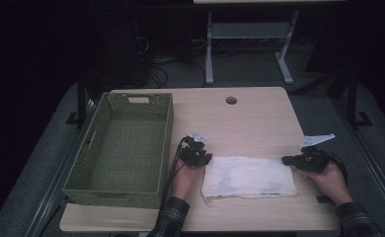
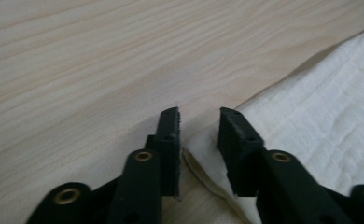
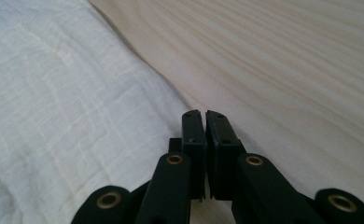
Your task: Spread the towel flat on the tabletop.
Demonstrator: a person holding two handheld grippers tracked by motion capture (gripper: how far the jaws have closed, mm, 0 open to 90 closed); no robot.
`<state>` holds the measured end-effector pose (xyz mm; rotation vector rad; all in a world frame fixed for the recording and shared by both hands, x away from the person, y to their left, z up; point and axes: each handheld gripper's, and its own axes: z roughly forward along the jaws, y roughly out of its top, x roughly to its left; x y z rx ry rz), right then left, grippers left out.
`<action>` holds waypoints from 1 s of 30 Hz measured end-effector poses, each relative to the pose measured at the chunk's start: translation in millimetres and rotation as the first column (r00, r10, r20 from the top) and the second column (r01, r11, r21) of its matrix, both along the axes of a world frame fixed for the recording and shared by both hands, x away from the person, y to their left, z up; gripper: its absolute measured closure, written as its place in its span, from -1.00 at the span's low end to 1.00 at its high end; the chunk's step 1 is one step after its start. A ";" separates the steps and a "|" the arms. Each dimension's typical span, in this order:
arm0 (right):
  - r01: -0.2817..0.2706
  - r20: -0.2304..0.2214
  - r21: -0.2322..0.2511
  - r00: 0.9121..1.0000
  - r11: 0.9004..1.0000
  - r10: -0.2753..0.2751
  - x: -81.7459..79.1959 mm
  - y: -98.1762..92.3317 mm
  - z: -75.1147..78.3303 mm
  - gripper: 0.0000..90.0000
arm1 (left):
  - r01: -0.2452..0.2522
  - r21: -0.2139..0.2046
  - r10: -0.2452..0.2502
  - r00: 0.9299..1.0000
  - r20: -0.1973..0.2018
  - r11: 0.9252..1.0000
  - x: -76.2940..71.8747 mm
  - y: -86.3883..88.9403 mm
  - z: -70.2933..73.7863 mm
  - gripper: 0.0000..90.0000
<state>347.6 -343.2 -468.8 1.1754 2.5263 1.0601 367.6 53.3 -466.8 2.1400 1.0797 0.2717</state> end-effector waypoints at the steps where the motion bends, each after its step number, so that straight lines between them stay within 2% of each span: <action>1: 0.001 0.001 -0.003 1.000 1.000 -0.001 -0.1 0.0 0.3 0.92 | 0.007 0.003 -0.007 1.000 0.001 1.000 0.1 0.0 0.0 0.76; 2: -0.001 0.007 -0.006 1.000 1.000 0.001 0.2 0.2 0.4 0.93 | 0.013 -0.005 -0.012 1.000 0.003 1.000 0.2 -0.2 -0.2 0.85; 4: 0.003 0.016 -0.015 1.000 1.000 -0.002 1.2 0.7 2.0 0.93 | 0.014 0.000 -0.014 1.000 0.006 1.000 0.8 0.2 0.7 0.92; 10: 0.020 0.075 -0.001 0.997 1.000 -0.020 11.2 -0.6 12.3 0.93 | -0.019 -0.022 0.021 0.997 0.068 1.000 5.6 3.0 13.1 0.93; 15: 0.042 0.130 0.033 0.990 0.999 -0.045 20.3 -4.6 23.5 0.93 | -0.047 -0.053 0.054 0.991 0.122 0.997 8.7 6.7 26.3 0.93; 18: 0.047 0.154 0.057 0.987 0.997 -0.055 20.4 -7.3 30.1 0.93 | -0.037 -0.047 0.043 0.989 0.138 0.998 6.0 7.7 30.2 0.93; 30: 0.027 0.157 0.054 0.987 0.998 -0.035 2.1 -8.8 30.1 0.92 | -0.021 -0.082 0.034 0.987 0.158 0.996 -14.5 11.5 31.3 0.93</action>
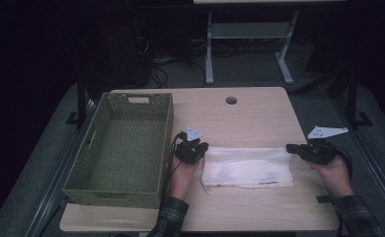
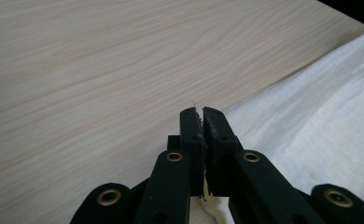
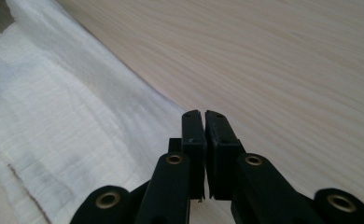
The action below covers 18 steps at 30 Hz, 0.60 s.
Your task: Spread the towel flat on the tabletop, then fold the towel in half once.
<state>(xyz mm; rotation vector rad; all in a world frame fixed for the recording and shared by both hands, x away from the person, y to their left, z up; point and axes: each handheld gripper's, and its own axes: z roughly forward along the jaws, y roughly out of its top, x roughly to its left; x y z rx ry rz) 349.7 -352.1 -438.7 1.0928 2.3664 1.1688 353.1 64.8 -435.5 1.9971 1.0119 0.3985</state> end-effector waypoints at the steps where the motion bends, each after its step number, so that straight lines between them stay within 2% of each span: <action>1: -0.003 0.001 -0.001 1.000 1.000 0.003 -2.2 -0.2 -0.1 0.92 | 0.002 -0.001 -0.002 1.000 0.001 1.000 -1.7 0.1 0.2 0.93; 18: -0.026 -0.009 0.008 1.000 1.000 0.026 -25.8 -1.4 1.2 0.92 | 0.018 -0.008 -0.018 1.000 -0.005 1.000 -25.7 4.0 -0.2 0.93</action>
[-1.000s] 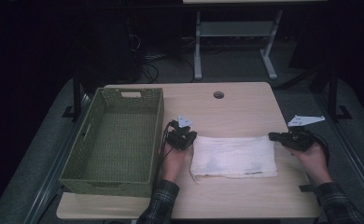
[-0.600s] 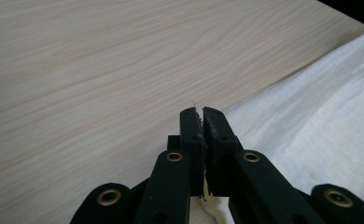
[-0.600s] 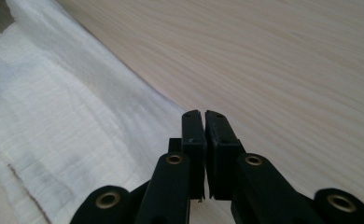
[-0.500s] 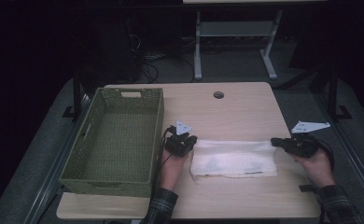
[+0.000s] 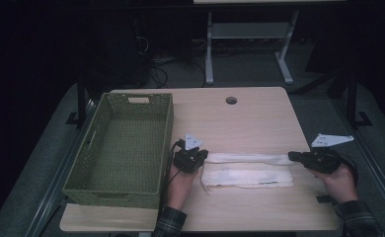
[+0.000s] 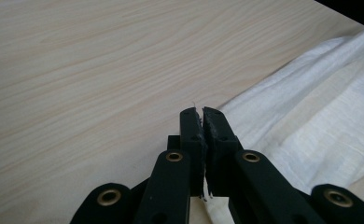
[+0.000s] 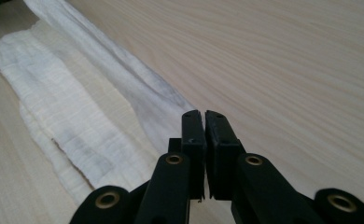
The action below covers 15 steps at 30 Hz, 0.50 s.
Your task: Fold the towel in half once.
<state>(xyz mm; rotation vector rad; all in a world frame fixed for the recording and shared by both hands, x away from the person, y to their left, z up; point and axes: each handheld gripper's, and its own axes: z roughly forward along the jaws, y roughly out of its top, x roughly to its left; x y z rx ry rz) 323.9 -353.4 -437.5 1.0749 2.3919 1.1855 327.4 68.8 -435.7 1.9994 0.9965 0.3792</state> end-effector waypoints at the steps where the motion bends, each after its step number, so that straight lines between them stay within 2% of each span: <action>1: 0.001 -0.006 0.003 1.000 1.000 -0.001 -1.4 0.4 -0.6 0.92 | 0.000 0.003 0.000 1.000 0.001 1.000 -1.3 -0.2 -0.2 0.93; 7: -0.008 -0.016 -0.010 1.000 1.000 0.008 -9.6 1.5 -2.0 0.92 | 0.002 -0.003 -0.002 1.000 -0.006 1.000 -9.1 0.8 -0.7 0.93; 9: -0.012 -0.018 -0.009 1.000 1.000 0.012 -12.3 1.1 -2.1 0.92 | 0.012 0.010 -0.012 1.000 -0.003 1.000 -11.4 1.9 0.2 0.93; 10: -0.015 -0.018 -0.011 1.000 1.000 0.015 -13.8 0.9 -2.4 0.92 | 0.005 -0.003 -0.005 1.000 -0.002 1.000 -13.0 1.0 -0.1 0.93; 11: -0.016 -0.018 -0.011 1.000 1.000 0.015 -15.2 1.0 -2.7 0.92 | 0.013 0.012 -0.013 1.000 -0.003 1.000 -14.2 2.1 0.3 0.93; 15: -0.024 -0.026 -0.013 0.999 1.000 0.024 -20.9 1.2 -3.9 0.92 | 0.007 -0.001 -0.007 1.000 -0.003 1.000 -20.4 2.5 -1.1 0.93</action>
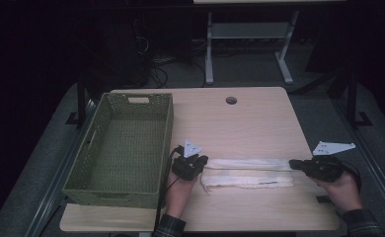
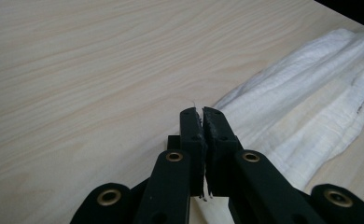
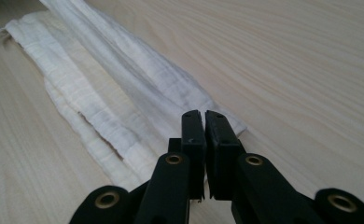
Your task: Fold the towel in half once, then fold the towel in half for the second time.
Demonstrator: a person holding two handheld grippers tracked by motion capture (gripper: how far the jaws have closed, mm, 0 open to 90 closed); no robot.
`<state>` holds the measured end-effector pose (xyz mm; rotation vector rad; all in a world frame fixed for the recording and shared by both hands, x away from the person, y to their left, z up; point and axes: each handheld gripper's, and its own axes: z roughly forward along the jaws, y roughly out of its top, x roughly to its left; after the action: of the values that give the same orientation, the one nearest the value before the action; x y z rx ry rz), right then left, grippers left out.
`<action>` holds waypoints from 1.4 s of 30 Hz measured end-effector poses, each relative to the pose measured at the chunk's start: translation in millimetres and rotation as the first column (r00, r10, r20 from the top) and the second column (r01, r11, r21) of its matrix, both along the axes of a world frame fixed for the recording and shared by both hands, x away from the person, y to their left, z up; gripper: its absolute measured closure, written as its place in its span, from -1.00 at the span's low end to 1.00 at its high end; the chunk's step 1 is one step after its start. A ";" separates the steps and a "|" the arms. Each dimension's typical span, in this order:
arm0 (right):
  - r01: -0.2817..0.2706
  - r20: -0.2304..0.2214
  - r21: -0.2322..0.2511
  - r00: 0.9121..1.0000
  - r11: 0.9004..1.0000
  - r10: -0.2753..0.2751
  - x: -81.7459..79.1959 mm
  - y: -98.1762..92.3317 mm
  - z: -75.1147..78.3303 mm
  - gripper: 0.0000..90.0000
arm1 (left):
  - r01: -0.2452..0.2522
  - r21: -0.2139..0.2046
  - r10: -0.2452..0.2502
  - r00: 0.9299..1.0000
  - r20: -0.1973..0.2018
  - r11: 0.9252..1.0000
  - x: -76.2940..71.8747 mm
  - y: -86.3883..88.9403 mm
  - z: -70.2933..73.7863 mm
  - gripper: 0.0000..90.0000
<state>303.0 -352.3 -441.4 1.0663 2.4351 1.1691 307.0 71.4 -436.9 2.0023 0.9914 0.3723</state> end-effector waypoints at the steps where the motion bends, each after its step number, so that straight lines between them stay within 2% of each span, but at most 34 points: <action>1: -0.003 -0.001 0.000 1.000 1.000 0.003 -1.4 0.1 -0.2 0.92 | 0.006 0.006 -0.006 1.000 -0.003 1.000 -1.1 1.0 -0.1 0.93; 17: -0.010 -0.029 0.003 1.000 1.000 0.010 -16.7 -1.4 -4.5 0.91 | 0.013 0.005 -0.013 1.000 -0.010 1.000 -20.0 0.9 -5.3 0.93; 28: -0.024 -0.054 0.001 0.998 1.000 0.024 -25.6 -3.1 -9.6 0.90 | 0.026 0.010 -0.026 0.999 -0.044 1.000 -36.2 0.5 -14.1 0.93; 30: -0.023 -0.073 0.001 0.997 1.000 0.023 -26.5 -3.5 -11.4 0.88 | 0.027 0.015 -0.026 0.998 -0.055 1.000 -39.6 0.1 -16.9 0.92; 32: -0.028 -0.075 0.012 0.997 1.000 0.029 -27.2 -4.2 -11.9 0.71 | 0.025 0.007 -0.024 0.998 -0.066 1.000 -43.1 -0.7 -17.3 0.87; 34: -0.028 -0.068 0.036 0.997 0.999 0.031 -28.8 -6.0 -8.8 0.68 | 0.030 -0.007 -0.031 0.998 -0.055 1.000 -45.8 -1.0 -13.2 0.81; 35: -0.027 -0.047 0.047 0.998 0.999 0.029 -29.7 -6.7 -6.3 0.69 | 0.036 -0.009 -0.037 0.998 -0.047 0.999 -46.5 -1.0 -10.0 0.79; 38: -0.027 -0.025 0.082 0.999 0.996 0.029 -30.2 -4.6 -0.9 0.85 | 0.048 -0.029 -0.049 0.998 -0.032 0.998 -46.5 -4.0 -1.2 0.79; 40: -0.036 -0.045 0.050 0.998 0.998 0.038 -28.2 0.2 -4.3 0.90 | 0.059 -0.036 -0.060 0.998 -0.036 0.998 -43.5 -8.5 -1.6 0.82; 42: -0.047 -0.083 0.013 0.995 0.999 0.048 -26.5 5.7 -10.8 0.92 | 0.077 -0.022 -0.078 0.995 -0.062 0.997 -39.6 -11.8 -6.7 0.86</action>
<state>276.4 -346.5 -452.3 1.0864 2.5336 1.1768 267.3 59.6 -443.5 2.0391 0.9487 0.2583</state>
